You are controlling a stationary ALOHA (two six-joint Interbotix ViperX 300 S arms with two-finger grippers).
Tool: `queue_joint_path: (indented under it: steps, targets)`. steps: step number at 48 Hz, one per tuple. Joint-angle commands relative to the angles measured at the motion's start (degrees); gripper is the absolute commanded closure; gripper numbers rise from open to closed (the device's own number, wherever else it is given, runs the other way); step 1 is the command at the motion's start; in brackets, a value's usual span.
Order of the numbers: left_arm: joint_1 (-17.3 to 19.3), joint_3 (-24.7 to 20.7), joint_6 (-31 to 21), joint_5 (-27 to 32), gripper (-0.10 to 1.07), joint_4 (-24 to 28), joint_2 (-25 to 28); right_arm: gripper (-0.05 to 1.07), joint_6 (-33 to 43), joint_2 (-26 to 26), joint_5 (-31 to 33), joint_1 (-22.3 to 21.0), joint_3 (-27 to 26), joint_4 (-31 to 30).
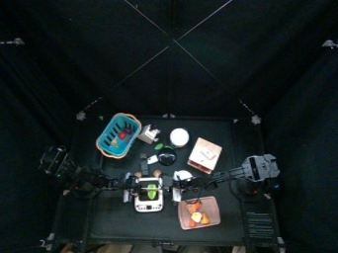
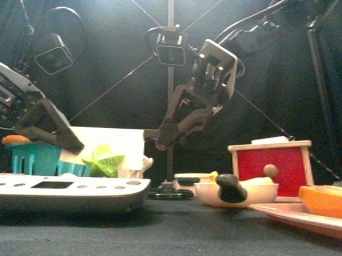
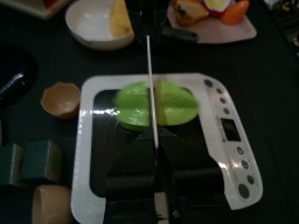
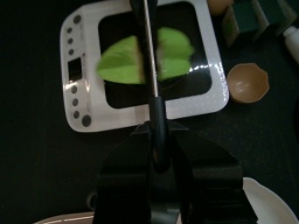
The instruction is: Cut starfruit
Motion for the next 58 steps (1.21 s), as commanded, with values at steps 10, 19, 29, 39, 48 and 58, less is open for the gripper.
queue_joint_path:
  steps: [10, 19, 29, 39, 48, 58]
  targets:
    - [0.09, -1.05, 0.09, 0.09, 0.65, 0.18, -0.09, 0.64, -0.09, -1.41, -0.26, -0.18, -1.41, -0.09]
    - [0.26, -1.05, 0.09, 0.09, 0.65, 0.18, -0.35, 0.64, -0.09, -1.41, -0.26, -0.18, -1.58, -0.26]
    - [0.26, -1.23, 0.18, 0.09, 0.65, 0.97, -1.05, 0.64, -0.18, -2.37, 0.09, -0.18, -2.29, -0.88]
    - [1.05, -1.14, 0.35, 0.09, 0.65, 2.37, -4.66, 0.64, -0.18, -4.39, 0.09, -0.18, -2.64, -2.02]
    - [2.64, -0.70, 0.35, 0.09, 0.65, 3.60, -7.29, 0.64, -0.18, -4.48, 0.09, -0.18, -2.64, -2.11]
    - [2.90, -0.70, 0.35, 0.09, 0.65, 3.87, -7.03, 0.64, -0.18, -4.13, 0.09, -0.18, -2.64, -2.20]
